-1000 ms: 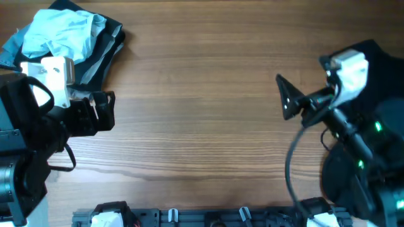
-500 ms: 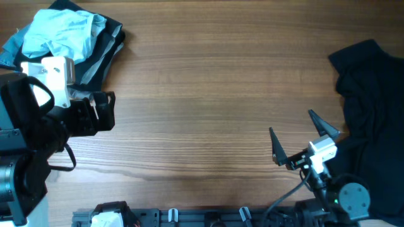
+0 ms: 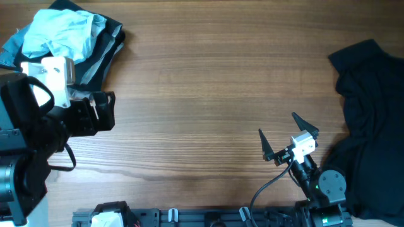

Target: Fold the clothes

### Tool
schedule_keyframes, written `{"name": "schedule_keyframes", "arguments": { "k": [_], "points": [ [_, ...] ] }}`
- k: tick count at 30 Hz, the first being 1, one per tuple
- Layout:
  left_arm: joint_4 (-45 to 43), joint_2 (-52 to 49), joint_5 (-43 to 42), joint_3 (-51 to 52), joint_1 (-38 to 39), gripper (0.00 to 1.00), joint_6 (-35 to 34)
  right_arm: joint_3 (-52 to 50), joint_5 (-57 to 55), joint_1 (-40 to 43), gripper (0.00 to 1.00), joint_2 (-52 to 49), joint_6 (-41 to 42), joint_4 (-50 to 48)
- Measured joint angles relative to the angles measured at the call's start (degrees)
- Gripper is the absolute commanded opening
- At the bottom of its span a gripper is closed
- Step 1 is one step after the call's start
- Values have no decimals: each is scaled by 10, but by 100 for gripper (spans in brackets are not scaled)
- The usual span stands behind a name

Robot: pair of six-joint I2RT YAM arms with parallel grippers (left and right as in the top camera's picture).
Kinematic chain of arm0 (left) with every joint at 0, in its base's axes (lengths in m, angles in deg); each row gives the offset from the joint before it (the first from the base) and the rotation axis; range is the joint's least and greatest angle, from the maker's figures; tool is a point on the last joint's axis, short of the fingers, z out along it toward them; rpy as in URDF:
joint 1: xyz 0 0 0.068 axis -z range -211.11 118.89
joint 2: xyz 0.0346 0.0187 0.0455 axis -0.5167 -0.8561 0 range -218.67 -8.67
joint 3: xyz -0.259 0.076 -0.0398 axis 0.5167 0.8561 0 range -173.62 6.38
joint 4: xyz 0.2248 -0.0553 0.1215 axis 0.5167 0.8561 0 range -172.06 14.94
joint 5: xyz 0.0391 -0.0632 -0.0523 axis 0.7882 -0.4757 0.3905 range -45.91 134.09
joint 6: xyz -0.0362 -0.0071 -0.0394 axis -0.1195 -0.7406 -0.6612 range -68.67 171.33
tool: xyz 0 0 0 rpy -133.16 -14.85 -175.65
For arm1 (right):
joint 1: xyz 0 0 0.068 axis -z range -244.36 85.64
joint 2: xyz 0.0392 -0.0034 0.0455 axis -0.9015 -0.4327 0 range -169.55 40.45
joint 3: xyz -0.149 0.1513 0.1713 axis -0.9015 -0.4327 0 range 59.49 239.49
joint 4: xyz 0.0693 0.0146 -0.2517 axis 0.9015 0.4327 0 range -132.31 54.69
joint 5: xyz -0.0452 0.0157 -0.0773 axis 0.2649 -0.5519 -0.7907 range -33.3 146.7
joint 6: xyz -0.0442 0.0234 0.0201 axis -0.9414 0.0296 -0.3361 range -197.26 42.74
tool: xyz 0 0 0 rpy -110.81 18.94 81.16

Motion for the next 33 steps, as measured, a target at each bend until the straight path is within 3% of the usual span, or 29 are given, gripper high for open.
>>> {"name": "schedule_keyframes", "arguments": {
  "k": [19,23,29,33],
  "points": [
    [-2,2,5,1,11,100,0,0,4,0,100,0,0,-1],
    [-207,61,20,64,13,100,0,0,4,0,100,1,0,-1],
    [-531,247,49,342,10,100,-2,0,4,0,100,2,0,-3],
    [-581,361,55,487,1,100,-2,0,4,0,100,3,0,-2]
  ]
}}
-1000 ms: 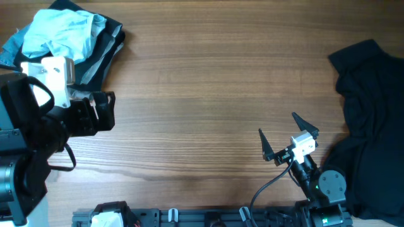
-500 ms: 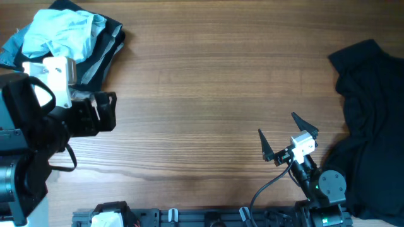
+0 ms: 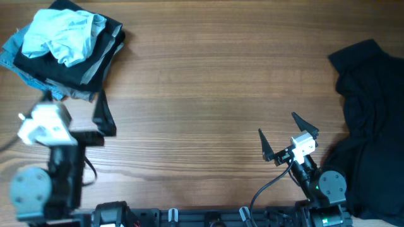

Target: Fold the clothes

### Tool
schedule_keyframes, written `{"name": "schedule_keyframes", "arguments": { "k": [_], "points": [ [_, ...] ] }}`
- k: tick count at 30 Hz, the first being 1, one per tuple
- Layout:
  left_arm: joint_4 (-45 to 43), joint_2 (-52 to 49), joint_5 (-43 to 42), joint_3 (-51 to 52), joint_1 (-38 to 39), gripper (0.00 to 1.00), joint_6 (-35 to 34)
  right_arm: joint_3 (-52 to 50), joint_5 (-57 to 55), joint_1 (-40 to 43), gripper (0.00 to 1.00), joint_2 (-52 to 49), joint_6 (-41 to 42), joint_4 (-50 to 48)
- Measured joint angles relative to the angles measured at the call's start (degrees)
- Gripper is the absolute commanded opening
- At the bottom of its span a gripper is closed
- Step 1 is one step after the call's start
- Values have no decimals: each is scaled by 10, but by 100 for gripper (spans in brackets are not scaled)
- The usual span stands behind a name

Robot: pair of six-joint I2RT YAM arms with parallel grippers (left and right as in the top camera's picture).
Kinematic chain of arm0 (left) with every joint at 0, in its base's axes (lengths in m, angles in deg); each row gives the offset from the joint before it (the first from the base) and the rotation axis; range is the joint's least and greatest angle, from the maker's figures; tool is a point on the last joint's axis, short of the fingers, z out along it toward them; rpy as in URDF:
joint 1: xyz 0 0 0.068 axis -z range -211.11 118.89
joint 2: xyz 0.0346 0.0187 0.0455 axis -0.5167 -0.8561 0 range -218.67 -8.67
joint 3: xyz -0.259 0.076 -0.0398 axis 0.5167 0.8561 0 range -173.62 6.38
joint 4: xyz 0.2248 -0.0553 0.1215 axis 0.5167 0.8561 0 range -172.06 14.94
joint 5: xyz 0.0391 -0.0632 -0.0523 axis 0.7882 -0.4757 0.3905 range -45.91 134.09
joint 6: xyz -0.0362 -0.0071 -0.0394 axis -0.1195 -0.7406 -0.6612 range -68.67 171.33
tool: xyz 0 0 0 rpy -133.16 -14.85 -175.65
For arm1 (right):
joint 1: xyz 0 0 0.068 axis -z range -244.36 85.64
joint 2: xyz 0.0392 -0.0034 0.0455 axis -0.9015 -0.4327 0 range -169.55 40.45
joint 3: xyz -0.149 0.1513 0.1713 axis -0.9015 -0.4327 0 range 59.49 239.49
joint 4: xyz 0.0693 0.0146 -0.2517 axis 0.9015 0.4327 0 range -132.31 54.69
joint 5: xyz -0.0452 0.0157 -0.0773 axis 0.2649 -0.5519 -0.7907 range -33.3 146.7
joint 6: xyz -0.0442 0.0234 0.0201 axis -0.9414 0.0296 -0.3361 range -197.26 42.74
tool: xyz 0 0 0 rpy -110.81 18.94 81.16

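A stack of clothes lies at the far left corner, with a crumpled light blue garment on top of dark folded pieces. A large black garment lies bunched along the right edge. My left gripper sits just in front of the stack, open and holding nothing. Near the front edge, my right gripper is open and empty, a short way left of the black garment.
The wooden table stretches between the two heaps. A black rail with the arm bases runs along the front edge. The right arm's cable loops near its base.
My left arm was raised close to the camera, covering part of the stack; it now sits lower and nearer the front edge, and the whole stack shows. The right arm and both garments have not moved.
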Motion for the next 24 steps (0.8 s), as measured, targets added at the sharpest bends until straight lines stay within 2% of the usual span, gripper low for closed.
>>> {"name": "schedule_keyframes", "arguments": {
  "k": [3,6,10,17,24],
  "points": [
    [-15,119,3,148,-2,100,0,0,0,0,100,0,0,0],
    [-28,212,4,247,-1,100,0,0,0,0,100,0,0,0],
    [-89,250,4,377,-1,100,0,0,0,0,100,0,0,0],
    [-173,251,4,473,-1,100,0,0,0,0,100,0,0,0],
    [-178,251,4,474,-1,100,0,0,0,0,100,0,0,0]
  ]
}}
